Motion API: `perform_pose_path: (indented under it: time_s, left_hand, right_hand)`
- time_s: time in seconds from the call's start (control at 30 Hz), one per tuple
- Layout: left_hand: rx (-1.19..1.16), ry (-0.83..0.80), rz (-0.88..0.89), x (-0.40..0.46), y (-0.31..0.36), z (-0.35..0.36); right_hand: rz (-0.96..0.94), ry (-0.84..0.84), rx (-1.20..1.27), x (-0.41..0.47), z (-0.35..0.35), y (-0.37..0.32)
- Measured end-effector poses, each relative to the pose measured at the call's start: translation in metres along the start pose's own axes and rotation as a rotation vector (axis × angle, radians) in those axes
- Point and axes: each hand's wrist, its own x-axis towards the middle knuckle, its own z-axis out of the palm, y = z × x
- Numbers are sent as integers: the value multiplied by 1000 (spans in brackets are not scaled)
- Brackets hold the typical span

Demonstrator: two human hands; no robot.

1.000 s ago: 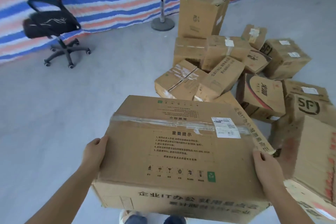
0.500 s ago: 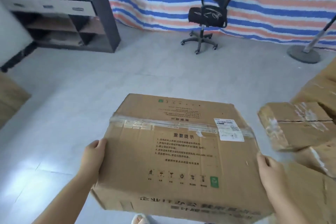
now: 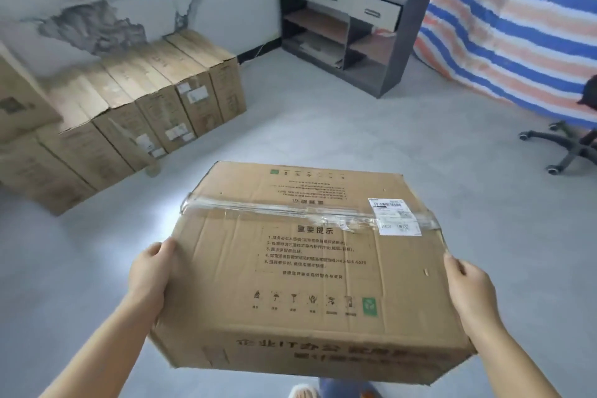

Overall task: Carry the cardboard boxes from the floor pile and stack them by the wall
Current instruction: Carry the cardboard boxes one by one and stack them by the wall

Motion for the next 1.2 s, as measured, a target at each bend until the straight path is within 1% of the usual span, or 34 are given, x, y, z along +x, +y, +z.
perform_pose_path:
  time_s: [0.1, 0.23, 0.47, 0.67, 0.87, 0.97, 1.03, 1.13, 1.2]
  left_hand:
    - [-66, 82, -31, 29, 0, -13]
    - [-111, 177, -57, 80, 9, -17]
    - [-128, 287, -94, 199, 57, -13]
    - [-157, 373, -139, 289, 87, -29]
    - [-224, 469, -183, 407, 93, -84]
    - [-222, 504, -194, 477, 108, -127]
    - [-179, 521, -194, 518, 120, -158]
    - [-164, 522, -185, 583, 141, -201]
    - [-176, 524, -192, 623, 153, -217]
  right_hand:
    - [-67, -66, -22, 30, 34, -42]
    - [-137, -107, -42, 74, 85, -104]
    - [-203, -198, -85, 168, 184, -222]
    - [-304, -270, -166, 228, 276, -346]
    - [-440, -335, -184, 241, 409, -470]
    - [-450, -353, -203, 232, 477, -527]
    - [-447, -368, -203, 228, 518, -563]
    - [-445, -404, -203, 224, 571, -616]
    - [-455, -395, -228, 227, 598, -648]
